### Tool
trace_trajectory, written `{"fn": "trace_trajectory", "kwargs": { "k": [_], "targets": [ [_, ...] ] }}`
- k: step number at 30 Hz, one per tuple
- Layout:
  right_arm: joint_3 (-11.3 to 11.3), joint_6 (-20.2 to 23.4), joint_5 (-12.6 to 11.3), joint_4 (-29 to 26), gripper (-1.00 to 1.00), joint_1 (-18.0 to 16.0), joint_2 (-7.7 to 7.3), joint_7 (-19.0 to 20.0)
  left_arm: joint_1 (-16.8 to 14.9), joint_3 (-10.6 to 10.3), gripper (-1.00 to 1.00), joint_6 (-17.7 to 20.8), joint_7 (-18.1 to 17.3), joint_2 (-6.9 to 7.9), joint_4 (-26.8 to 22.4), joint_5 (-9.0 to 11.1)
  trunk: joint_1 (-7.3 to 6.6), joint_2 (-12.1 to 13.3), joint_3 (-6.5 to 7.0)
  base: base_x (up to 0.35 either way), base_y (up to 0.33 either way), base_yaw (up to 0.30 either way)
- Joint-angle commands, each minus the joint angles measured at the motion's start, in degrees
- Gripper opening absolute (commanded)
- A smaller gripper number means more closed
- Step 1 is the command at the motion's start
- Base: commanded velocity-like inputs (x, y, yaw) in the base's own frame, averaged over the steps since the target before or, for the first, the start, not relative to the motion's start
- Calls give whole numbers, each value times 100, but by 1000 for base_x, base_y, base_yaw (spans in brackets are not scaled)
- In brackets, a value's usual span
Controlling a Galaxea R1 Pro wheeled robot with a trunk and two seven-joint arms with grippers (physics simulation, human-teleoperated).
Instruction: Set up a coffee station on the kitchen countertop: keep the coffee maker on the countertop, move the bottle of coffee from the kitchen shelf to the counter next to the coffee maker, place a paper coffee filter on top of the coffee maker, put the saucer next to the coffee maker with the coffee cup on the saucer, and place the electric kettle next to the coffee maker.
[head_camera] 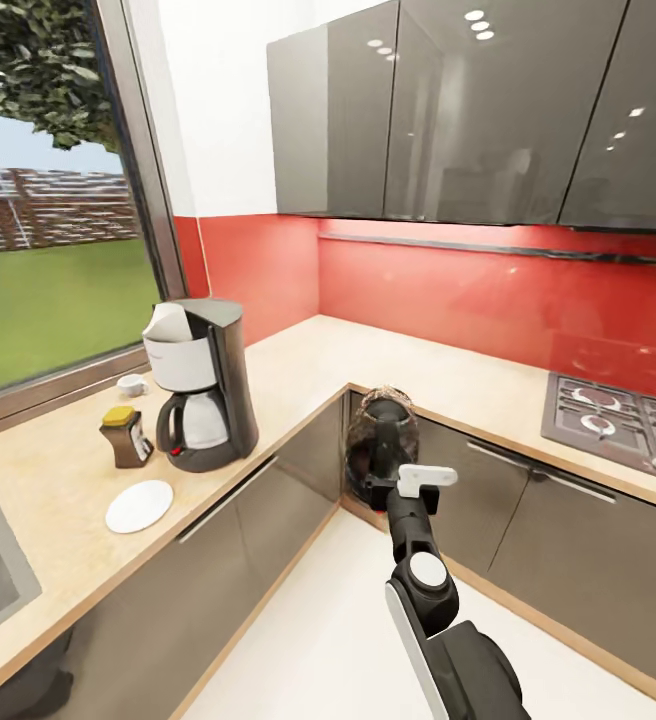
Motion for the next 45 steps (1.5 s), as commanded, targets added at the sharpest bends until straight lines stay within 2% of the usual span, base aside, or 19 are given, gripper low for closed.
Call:
{"fn": "trace_trajectory", "kwargs": {
  "k": [1,7,17,23,25,26,30,45],
  "targets": [
    [10,48,38,-9,-100,-9,-3,-31,-3,-49,100,-13,16,0,-2,48,6,-12,-12,280,-165,0],
    [19,51,36,-9,-100,-9,-4,-31,-3,-49,100,-16,16,-15,1,48,6,-12,-12,281,-165,0],
    [21,58,25,-2,-100,-25,-15,91,4,-28,100,22,69,-142,89,71,6,-12,-12,281,-165,0],
    [36,66,30,-17,-100,-130,-14,1320,30,-17,100,19,106,-217,100,113,6,-12,-12,280,-166,0],
    [38,69,34,-24,-100,-192,-14,1479,31,-8,100,19,112,-216,101,119,6,-12,-12,280,-167,0],
    [47,76,42,-32,-100,-325,-14,1592,36,0,100,17,117,-212,103,124,6,-12,-12,280,-167,0],
    [51,79,42,-4,-100,-517,-28,1642,97,-7,100,-3,109,-222,96,127,6,-12,-12,201,-133,0],
    [29,81,45,-4,-100,-543,-32,1628,141,-13,100,1,121,-222,94,121,6,-12,-77,9,-6,156]
  ]
}}
